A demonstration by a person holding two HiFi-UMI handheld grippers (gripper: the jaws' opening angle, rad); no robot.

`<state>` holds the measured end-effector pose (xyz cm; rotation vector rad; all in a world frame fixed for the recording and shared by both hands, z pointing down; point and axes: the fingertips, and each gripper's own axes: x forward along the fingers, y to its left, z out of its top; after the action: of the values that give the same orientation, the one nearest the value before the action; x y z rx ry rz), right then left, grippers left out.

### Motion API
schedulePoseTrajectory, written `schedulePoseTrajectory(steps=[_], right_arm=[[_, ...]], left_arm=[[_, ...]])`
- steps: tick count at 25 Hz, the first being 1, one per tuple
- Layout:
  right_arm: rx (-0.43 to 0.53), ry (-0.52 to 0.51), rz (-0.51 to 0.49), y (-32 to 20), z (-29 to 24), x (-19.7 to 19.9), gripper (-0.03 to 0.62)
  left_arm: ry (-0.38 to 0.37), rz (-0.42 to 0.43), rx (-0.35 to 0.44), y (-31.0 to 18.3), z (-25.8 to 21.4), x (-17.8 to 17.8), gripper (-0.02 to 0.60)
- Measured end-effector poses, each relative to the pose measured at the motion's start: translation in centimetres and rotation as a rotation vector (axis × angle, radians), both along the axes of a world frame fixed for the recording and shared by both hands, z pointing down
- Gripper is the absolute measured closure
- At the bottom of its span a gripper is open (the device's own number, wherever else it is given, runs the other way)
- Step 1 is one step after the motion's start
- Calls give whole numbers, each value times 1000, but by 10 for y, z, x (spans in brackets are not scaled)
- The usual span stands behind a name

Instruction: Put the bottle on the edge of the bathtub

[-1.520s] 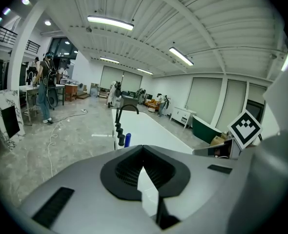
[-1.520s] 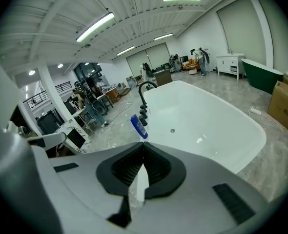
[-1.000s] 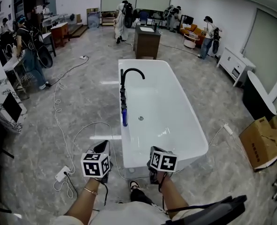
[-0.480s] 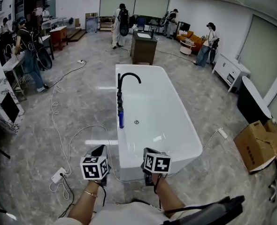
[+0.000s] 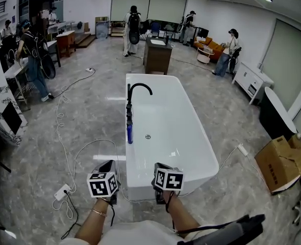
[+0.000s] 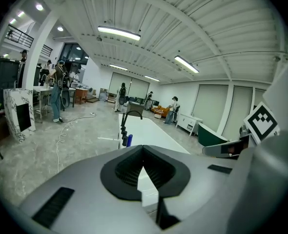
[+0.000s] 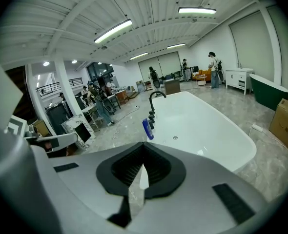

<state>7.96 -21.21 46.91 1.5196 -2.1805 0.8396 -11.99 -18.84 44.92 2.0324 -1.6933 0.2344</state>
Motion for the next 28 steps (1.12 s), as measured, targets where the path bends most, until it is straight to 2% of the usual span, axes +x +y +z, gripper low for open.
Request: schedulePoseTrajectory(steps=[12, 19, 25, 28], right_arm=[[-20, -19, -65, -4, 8, 21, 568], [-49, -66, -63, 2, 19, 8, 568], [-17, -58, -63, -8, 9, 0, 568], [8, -8, -75, -8, 2, 2, 568]], left_arm=[[-48, -39, -16, -3, 1, 22, 565], [-69, -36, -37, 1, 11, 15, 565], [-69, -38, -24, -6, 6, 4, 565], [-71, -30, -19, -9, 5, 8, 565]])
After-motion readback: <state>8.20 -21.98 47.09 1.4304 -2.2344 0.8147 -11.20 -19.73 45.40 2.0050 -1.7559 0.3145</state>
